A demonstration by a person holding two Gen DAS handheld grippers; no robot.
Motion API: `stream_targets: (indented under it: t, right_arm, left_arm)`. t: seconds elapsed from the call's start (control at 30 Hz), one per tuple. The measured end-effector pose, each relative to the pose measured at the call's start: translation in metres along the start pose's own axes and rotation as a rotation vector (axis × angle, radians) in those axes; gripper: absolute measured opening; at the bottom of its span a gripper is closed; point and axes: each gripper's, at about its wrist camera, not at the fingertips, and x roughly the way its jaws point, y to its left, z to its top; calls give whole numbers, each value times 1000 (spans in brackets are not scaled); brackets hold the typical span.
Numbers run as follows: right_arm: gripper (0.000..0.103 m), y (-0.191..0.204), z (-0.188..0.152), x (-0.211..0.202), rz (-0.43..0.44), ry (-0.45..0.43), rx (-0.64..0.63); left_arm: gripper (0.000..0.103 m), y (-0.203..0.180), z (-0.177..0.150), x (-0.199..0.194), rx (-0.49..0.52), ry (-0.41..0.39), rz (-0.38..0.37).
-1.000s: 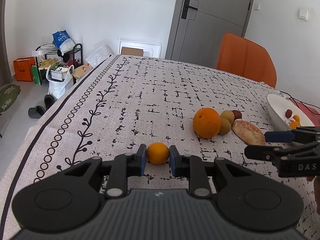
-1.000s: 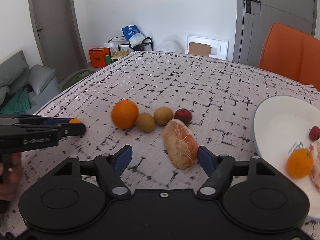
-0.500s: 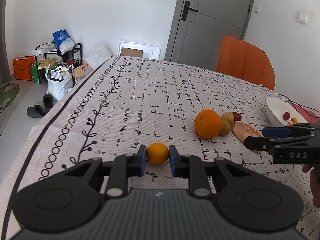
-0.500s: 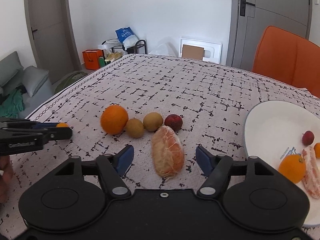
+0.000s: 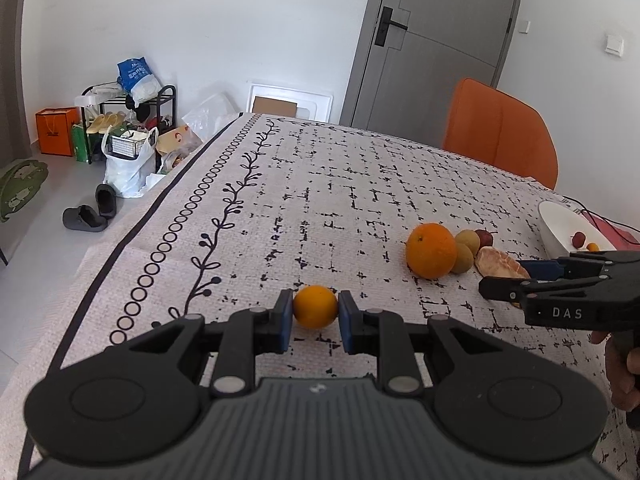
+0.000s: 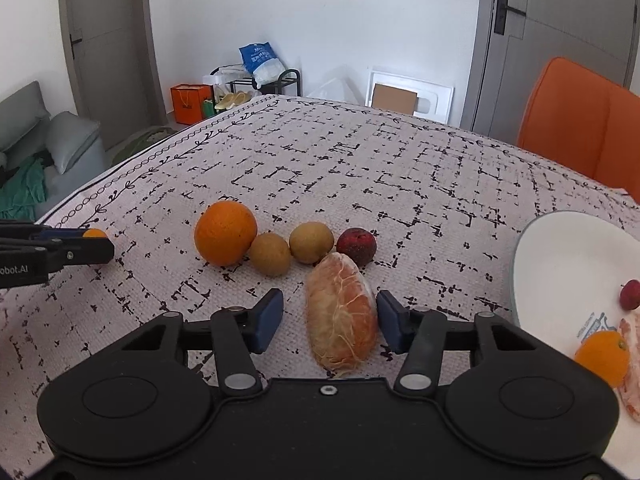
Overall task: Organize fruits
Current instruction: 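Close the right gripper around the netted pomelo segment, then carry the pomelo segment over the plate with the right gripper while the left carries the tangerine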
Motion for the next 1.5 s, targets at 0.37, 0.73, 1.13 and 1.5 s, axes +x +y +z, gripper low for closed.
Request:
stream_targets:
  t: [0.37,0.73,1.13,1.5]
  right_arm:
    - [32,4,-4,-7,17,-10,-3]
    - [30,6,-8,-28,42,-48,31]
    - [30,-5,-9,-55,26,-107,57]
    - [30,-18,-13,-76,-8,-154,99]
  left_arm:
    - [22,-5,1,-5,14,-9,-9]
    - [22,-16,7,-12,41,-30,-23]
    - [22,-40,19,-19,94,-65,-59]
    - [22,-62,31,-20,128,-97,-102]
